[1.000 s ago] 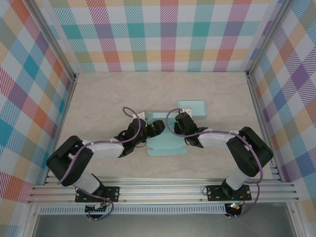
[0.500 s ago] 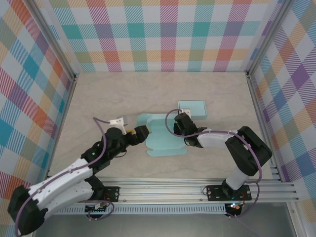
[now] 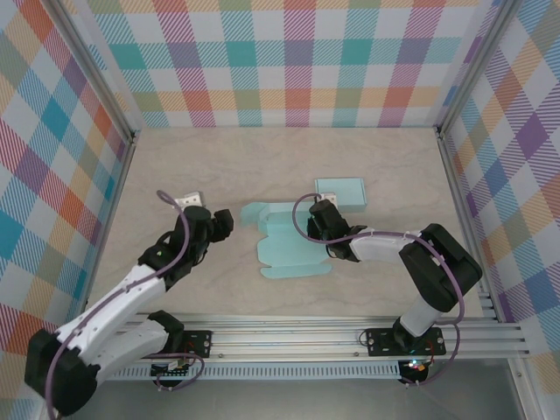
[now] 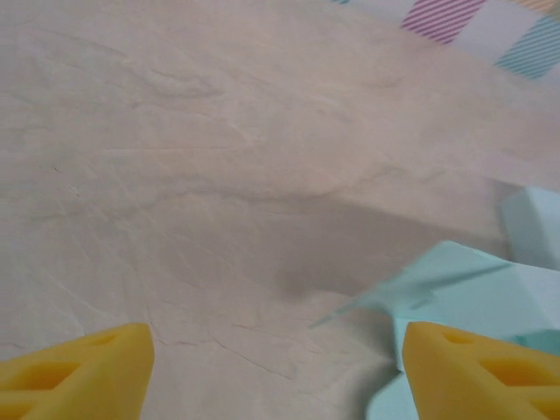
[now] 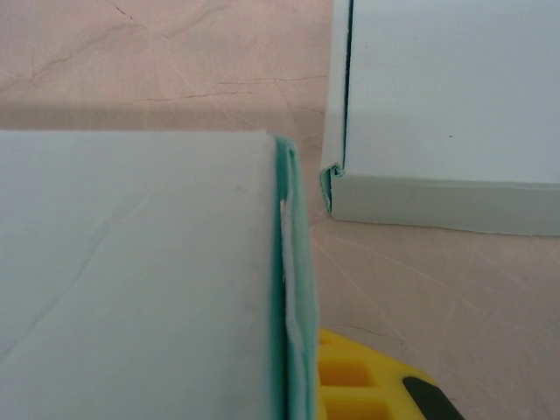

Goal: Fold the paper box

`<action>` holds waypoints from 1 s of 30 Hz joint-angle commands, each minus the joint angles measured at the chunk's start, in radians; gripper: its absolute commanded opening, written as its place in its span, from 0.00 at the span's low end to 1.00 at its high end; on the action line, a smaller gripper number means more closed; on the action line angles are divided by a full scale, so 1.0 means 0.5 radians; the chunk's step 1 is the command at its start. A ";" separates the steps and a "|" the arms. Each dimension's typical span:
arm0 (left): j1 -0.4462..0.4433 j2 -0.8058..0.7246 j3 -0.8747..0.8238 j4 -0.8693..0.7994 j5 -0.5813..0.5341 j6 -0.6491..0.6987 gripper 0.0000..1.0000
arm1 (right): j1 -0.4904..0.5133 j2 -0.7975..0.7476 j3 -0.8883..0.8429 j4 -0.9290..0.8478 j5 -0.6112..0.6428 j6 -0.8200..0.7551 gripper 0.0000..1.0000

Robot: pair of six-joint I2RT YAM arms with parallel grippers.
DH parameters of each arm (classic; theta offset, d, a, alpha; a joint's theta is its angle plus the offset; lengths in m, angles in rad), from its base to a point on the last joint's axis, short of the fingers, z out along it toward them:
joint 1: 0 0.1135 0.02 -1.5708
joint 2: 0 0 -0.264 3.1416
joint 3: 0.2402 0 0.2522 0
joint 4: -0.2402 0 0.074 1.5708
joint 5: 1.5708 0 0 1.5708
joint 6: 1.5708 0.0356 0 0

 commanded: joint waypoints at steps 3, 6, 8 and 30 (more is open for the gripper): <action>0.190 0.354 0.055 0.327 0.030 0.203 0.70 | 0.014 -0.019 0.040 0.013 -0.047 -0.034 0.00; 0.294 0.563 0.077 0.454 0.147 0.219 0.64 | 0.014 -0.028 0.041 0.006 -0.051 -0.042 0.00; 0.349 0.693 0.109 0.507 0.247 0.232 0.61 | 0.017 -0.031 0.043 0.004 -0.048 -0.045 0.00; 0.125 0.820 -0.124 1.030 1.029 0.328 0.46 | 0.017 0.064 0.154 -0.076 -0.002 -0.013 0.00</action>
